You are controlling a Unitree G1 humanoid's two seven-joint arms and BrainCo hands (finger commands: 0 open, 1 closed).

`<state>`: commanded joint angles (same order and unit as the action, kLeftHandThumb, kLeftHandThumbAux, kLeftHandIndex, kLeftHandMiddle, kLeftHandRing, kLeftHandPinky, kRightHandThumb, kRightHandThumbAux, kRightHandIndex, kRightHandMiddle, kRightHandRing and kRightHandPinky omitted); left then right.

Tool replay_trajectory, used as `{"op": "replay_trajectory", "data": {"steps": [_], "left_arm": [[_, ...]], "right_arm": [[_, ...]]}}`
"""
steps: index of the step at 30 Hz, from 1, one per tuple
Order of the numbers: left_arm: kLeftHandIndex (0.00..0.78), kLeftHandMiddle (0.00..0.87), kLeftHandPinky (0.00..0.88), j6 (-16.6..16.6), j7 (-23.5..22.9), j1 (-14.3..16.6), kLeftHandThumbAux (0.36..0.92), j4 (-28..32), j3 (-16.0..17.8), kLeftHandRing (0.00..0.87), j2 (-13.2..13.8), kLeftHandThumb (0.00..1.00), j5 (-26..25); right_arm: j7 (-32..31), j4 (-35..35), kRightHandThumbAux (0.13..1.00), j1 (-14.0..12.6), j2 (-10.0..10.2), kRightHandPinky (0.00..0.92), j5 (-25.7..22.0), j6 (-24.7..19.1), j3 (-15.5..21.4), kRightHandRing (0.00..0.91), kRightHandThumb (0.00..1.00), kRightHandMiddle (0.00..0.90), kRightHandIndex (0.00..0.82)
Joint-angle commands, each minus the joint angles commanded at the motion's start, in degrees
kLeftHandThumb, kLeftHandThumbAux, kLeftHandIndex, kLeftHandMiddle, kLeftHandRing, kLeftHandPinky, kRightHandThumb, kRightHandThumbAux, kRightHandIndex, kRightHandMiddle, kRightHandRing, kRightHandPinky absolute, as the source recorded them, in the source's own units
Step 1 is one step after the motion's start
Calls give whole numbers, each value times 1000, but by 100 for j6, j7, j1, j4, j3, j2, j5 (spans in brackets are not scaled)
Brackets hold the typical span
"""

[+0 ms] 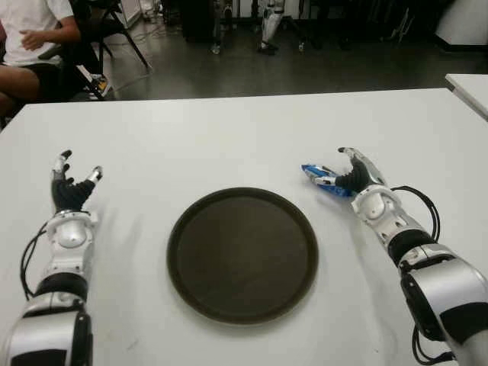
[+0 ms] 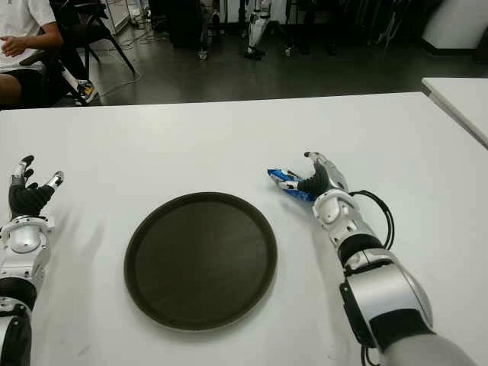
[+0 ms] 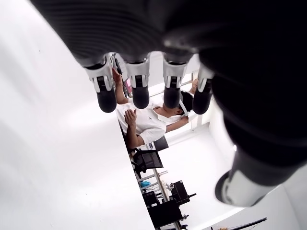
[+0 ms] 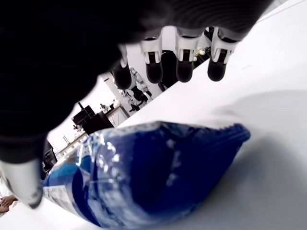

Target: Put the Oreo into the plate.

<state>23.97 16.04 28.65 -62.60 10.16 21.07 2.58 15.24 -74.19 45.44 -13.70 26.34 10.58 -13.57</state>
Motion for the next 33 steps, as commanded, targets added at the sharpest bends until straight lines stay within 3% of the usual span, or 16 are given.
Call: {"op": "replay_trajectory", "data": {"steps": [8,19,33], "left_arm": [[0,0,0,26,40,2,717,-44,-2,0,5,0,20],[0,0,0,40,55,1,730,-66,0,0,-5,0,26],[0,0,0,-11,82,-1,701,-20,7,0,-21,0,64]], "right_arm": [[-32,-1,622,6,-22,3,39,-35,-62,0,0,0,0],[-86,26,627,30,-78,12,122,-73,-224,0,0,0,0],[-1552,420,608,318,-67,3,571,-1272,-883,0,0,0,0]]}}
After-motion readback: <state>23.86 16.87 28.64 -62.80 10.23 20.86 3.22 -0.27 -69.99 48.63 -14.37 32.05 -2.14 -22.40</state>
